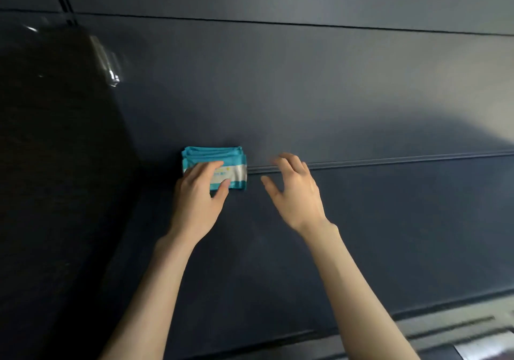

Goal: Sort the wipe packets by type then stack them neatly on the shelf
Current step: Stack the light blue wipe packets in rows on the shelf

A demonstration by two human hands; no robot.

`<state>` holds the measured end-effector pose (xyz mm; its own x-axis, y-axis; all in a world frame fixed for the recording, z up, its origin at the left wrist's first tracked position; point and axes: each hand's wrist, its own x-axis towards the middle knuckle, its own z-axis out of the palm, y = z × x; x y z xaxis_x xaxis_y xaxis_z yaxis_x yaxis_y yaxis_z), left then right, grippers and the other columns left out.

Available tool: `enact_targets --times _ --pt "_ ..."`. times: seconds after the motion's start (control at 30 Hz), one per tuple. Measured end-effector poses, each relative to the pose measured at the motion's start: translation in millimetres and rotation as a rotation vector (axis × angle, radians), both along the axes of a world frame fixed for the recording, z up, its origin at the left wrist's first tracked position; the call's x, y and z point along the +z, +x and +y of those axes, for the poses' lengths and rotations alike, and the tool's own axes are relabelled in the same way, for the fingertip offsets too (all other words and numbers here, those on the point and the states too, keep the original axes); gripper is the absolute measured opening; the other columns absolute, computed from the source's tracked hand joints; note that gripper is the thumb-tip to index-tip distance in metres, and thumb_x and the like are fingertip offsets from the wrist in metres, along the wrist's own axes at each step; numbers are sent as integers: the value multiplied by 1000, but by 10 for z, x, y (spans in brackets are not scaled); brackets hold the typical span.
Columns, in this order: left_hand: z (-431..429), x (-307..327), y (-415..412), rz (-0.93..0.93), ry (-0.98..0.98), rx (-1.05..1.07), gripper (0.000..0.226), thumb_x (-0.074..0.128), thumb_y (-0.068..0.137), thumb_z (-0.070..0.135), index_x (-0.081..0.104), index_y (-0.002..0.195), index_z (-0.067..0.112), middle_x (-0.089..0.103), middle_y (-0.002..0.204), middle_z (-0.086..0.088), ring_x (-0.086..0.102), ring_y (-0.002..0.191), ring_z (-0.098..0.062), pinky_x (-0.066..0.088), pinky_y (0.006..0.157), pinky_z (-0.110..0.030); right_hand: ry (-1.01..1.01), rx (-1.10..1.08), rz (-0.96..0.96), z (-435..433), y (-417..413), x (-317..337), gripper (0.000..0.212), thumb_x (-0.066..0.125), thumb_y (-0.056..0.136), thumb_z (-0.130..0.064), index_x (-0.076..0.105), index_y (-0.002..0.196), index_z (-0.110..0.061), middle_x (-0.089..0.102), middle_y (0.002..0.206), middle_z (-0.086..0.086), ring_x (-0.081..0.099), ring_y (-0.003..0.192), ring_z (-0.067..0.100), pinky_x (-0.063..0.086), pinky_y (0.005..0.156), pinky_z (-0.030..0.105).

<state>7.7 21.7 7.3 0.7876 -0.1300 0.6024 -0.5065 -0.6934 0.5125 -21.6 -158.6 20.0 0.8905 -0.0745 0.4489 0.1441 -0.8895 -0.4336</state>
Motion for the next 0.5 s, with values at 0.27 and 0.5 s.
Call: enact_targets --times 0.27,0.5 --pt "-787 -43 -1081 58 14 -270 27 57 85 29 66 105 13 65 98 4 63 90 -18 50 79 -34 27 -241 -147 -734 -1490 -249 24 58 89 -25 66 106 -10 64 113 2 60 98 26 47 78 31" --pt "-1817 -512 -2559 176 66 -535 26 55 89 30 65 109 16 63 102 9 60 93 -11 47 80 -25 65 -416 -70 -1531 -3313 -718 22 57 87 -26 65 105 -14 66 110 1 62 98 25 52 81 35"
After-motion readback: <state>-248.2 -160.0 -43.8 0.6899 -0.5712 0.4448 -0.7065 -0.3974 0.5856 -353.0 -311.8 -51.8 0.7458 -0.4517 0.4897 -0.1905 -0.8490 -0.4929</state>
